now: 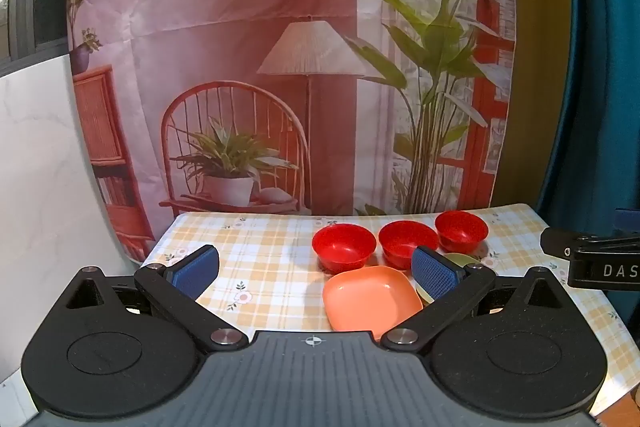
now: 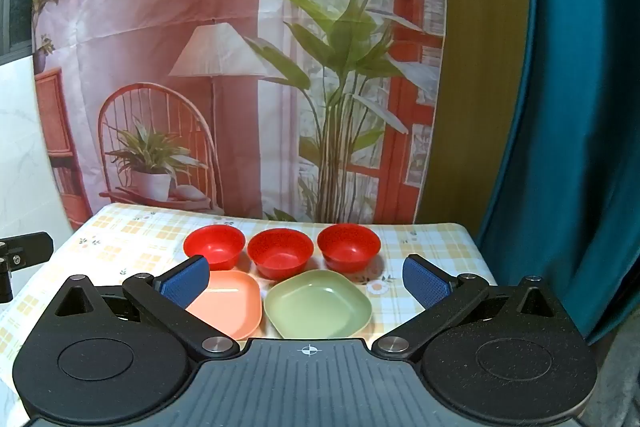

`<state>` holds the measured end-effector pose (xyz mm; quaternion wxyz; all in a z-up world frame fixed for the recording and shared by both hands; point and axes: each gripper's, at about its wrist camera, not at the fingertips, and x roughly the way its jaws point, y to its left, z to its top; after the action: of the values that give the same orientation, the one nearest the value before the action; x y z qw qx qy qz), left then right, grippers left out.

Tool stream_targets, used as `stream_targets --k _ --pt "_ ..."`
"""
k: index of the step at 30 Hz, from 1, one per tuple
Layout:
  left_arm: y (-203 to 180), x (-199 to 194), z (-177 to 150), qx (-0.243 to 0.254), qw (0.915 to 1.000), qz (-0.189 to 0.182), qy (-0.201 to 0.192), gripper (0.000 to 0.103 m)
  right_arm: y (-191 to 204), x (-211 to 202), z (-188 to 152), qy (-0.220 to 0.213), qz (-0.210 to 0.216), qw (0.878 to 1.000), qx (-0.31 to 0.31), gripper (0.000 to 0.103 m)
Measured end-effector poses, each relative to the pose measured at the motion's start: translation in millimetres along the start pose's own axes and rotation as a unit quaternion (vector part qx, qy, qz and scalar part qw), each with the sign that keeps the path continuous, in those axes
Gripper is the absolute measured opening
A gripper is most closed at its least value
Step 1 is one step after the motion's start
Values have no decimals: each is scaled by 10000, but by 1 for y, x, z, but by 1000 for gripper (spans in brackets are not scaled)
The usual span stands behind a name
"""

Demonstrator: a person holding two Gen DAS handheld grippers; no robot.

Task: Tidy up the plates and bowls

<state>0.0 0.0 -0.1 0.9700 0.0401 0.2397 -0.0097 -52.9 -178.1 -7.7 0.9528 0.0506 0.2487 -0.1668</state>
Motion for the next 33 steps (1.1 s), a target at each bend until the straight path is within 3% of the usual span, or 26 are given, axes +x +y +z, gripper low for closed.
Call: stream_targets --k 33 --pt "1 0 1 5 10000 2 8 103 0 0 -1 -2 4 10000 9 103"
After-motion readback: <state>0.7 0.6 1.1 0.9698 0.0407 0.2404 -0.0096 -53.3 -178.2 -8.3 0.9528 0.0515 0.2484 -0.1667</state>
